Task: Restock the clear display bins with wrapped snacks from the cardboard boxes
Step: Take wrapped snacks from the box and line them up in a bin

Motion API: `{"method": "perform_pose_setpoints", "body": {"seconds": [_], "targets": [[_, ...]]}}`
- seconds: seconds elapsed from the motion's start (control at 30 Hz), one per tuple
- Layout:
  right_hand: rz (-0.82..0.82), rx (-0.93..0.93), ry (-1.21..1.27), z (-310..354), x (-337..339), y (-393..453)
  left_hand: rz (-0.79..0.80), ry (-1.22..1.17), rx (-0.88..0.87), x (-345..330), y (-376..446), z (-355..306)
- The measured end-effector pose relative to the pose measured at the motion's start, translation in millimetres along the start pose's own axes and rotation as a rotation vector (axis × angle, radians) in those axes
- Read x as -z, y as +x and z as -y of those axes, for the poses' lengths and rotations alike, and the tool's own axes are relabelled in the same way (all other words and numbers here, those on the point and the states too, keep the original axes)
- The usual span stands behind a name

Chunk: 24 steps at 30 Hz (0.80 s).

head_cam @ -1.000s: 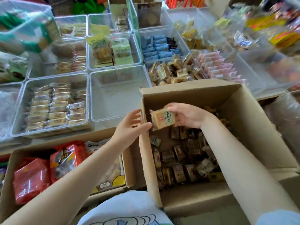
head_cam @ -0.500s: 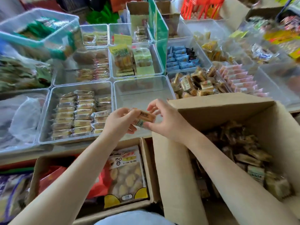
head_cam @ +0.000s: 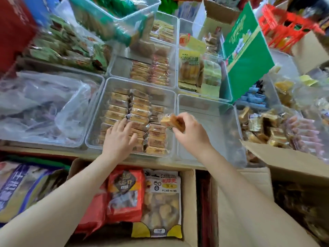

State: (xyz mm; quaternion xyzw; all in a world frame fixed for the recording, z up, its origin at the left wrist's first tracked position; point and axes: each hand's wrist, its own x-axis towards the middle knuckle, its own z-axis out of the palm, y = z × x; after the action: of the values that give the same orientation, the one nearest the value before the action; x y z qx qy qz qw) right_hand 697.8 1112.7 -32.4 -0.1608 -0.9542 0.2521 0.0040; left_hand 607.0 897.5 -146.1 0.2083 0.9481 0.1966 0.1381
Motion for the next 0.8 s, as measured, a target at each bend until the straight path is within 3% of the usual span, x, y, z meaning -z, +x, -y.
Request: {"method": "perform_pose_setpoints", "body": {"seconds": [0.1, 0.17, 0.27, 0.33, 0.53, 0.8], "targets": [[-0.017, 0.048, -0.134, 12, -18, 41, 0.033, 0.127, -0.062, -10, 5, 13], [0.016, 0.097, -0.370, 16, -34, 67, 0.054, 0.147, -0.043, -8, 6, 11], [0.179, 0.112, -0.704, 23, -65, 92, 0.091, 0.168, -0.038, -8, 10, 11], [0.262, 0.097, -0.779, 25, -83, 99, 0.093, 0.177, -0.032, -9, 11, 12], [0.421, -0.072, -0.614, 11, -107, 89, 0.129, 0.167, -0.015, -8, 13, 11], [0.400, -0.011, -0.377, 2, -103, 22, 0.124, 0.140, -0.010, -3, 10, 7]]}}
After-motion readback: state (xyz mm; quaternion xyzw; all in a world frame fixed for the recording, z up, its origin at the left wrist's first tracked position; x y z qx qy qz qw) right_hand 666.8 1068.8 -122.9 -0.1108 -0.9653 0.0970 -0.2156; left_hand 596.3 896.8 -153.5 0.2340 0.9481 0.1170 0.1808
